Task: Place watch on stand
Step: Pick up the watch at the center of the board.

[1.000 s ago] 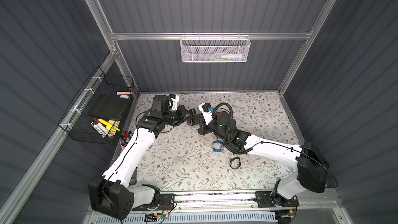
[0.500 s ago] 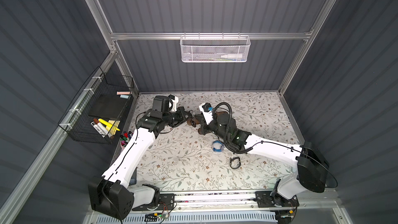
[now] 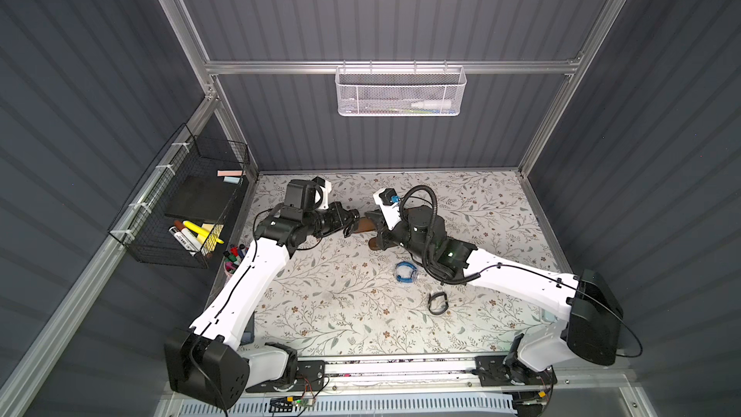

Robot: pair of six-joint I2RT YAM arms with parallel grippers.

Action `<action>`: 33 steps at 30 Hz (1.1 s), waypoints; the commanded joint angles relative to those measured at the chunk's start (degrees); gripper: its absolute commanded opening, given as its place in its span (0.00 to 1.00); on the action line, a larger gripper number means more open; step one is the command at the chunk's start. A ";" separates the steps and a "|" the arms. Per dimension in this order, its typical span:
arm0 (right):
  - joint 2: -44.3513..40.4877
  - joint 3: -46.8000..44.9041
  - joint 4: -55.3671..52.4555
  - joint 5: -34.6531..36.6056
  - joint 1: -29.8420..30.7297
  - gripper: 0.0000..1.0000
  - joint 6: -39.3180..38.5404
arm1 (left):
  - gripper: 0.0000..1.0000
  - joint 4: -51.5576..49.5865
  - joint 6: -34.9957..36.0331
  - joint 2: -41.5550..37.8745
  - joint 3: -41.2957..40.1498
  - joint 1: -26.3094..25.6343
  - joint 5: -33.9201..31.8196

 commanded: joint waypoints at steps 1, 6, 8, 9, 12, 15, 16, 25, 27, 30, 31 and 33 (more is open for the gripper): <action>-1.26 1.24 -2.07 -0.56 -0.28 0.00 0.47 | 0.00 -0.36 1.74 -1.58 -0.96 0.05 -1.47; -1.28 -0.44 -1.46 -0.59 -0.36 0.40 2.27 | 0.00 0.63 0.39 -2.03 -1.03 0.05 -1.76; -0.36 -1.15 0.89 -1.84 -0.28 0.65 2.51 | 0.00 0.59 0.32 -2.06 -0.69 0.01 -1.57; 0.18 -0.66 0.62 -2.87 -0.31 0.72 2.83 | 0.00 0.37 0.35 -1.97 -0.54 0.05 -1.58; 1.98 1.57 -0.67 -3.98 0.14 0.77 4.11 | 0.00 0.26 0.24 -2.24 -0.59 0.05 -1.84; 3.76 4.15 -2.58 -2.13 1.20 0.75 3.44 | 0.00 0.46 -0.05 -2.63 -0.70 0.05 -2.36; 4.13 4.66 -2.94 -1.55 1.39 0.75 3.26 | 0.00 0.62 -0.14 -2.75 -0.85 0.03 -2.54; 7.41 8.81 -4.36 1.28 1.68 0.70 3.57 | 0.00 1.17 -0.14 -3.35 -1.22 0.06 -3.50; 8.18 9.66 -4.54 3.05 1.75 0.66 3.47 | 0.00 1.30 -0.16 -3.59 -1.42 0.05 -3.64; 9.21 10.80 -4.77 5.25 1.89 0.63 3.12 | 0.00 1.39 -0.30 -3.82 -1.55 0.06 -4.18; 9.51 11.12 -4.82 5.62 1.84 0.63 3.14 | 0.00 1.44 -0.29 -3.83 -1.57 0.05 -4.30; 10.42 12.22 -5.59 6.26 1.85 0.62 3.09 | 0.00 1.54 -0.26 -3.86 -1.60 0.05 -4.56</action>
